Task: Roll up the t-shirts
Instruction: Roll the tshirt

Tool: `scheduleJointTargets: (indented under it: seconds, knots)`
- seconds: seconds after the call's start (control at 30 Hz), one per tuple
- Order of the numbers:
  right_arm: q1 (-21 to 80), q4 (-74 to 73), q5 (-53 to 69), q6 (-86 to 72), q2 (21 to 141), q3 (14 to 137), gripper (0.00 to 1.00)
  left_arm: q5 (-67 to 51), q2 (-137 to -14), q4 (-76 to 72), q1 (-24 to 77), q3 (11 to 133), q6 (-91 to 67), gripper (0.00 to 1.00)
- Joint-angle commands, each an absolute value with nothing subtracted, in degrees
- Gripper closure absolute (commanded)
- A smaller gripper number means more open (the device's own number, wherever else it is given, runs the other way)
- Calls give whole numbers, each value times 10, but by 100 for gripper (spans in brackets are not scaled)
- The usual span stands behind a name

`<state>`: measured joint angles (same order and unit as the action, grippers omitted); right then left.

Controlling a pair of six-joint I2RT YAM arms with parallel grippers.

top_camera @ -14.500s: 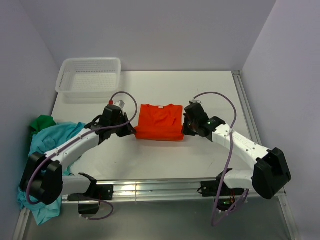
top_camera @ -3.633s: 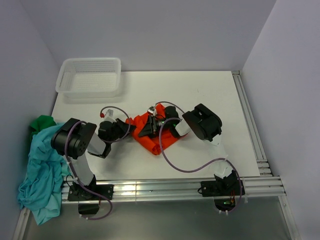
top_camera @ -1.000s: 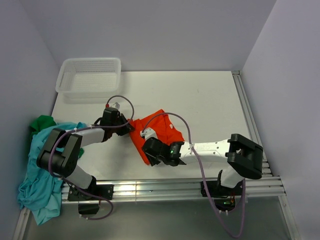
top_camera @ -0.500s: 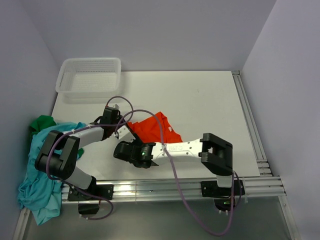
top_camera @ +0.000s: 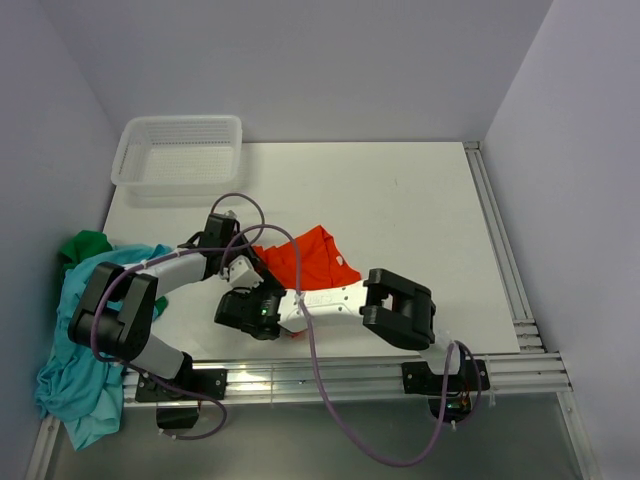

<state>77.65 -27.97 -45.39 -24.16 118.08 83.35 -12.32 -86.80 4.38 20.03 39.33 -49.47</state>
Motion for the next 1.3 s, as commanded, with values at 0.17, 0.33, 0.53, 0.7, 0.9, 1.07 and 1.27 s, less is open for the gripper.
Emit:
scheduleJointTargets:
  seconds: [0.17,0.33,0.53,0.7,0.9,1.07,1.27]
  knots:
    - [784,-268,-521,-204,1223,875,41,-142,-849,47,205,400,-506,100]
    - [787,-279,-536,-186,1253,904,42,-149,-853,43,205,398,-508,100]
    - [788,-288,-541,-180,1266,917,74,-154,-856,42,205,396,-506,100]
    - [786,-290,-514,-198,1258,908,100,-157,-853,41,205,395,-503,97]
    - [764,-219,-383,-242,1166,816,100,-152,-839,45,204,398,-497,57]
    - [716,-143,-283,-260,1084,722,100,-147,-806,41,203,396,-497,32]
    - [643,-48,-107,-280,1011,623,100,-149,-758,56,196,404,-484,21]
